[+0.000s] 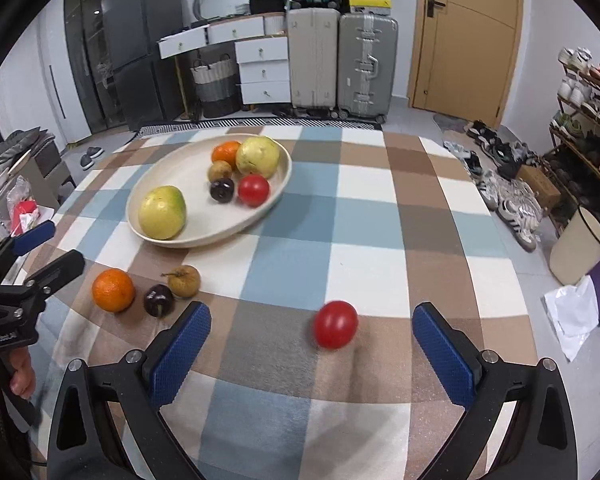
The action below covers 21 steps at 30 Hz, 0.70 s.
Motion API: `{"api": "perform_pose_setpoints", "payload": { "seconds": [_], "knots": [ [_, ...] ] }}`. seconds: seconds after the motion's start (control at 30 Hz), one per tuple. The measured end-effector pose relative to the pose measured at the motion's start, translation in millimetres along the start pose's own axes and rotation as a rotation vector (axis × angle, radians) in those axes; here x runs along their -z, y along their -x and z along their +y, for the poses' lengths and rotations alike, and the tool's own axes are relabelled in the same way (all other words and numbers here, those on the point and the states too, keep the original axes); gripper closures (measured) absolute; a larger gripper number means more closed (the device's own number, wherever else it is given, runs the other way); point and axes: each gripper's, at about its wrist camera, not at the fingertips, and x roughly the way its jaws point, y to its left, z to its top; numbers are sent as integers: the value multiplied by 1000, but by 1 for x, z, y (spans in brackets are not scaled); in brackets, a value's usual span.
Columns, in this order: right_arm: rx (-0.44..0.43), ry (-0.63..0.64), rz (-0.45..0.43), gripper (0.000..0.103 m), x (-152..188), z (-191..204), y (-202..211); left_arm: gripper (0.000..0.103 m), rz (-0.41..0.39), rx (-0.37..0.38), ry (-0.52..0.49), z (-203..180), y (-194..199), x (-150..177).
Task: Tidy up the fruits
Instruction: 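Move the right gripper to the red tomato while the left moves to a mandarin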
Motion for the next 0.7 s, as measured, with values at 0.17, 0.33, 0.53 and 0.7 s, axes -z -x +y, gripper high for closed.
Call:
{"api": "perform_pose_setpoints", "payload": {
  "seconds": [0.17,0.33,0.53,0.7],
  "knots": [
    [11,-31,12,1,5,-9,-7,1,12,4,6,3,-3,1],
    [20,-68,8,1,9,-15,-13,1,31,25,9,3,-9,5],
    [3,-120,20,1,11,-21,-20,1,56,38,7,1,-16,9],
    [1,-124,31,8,12,-21,-27,1,63,44,-2,-4,-17,11]
  ]
}}
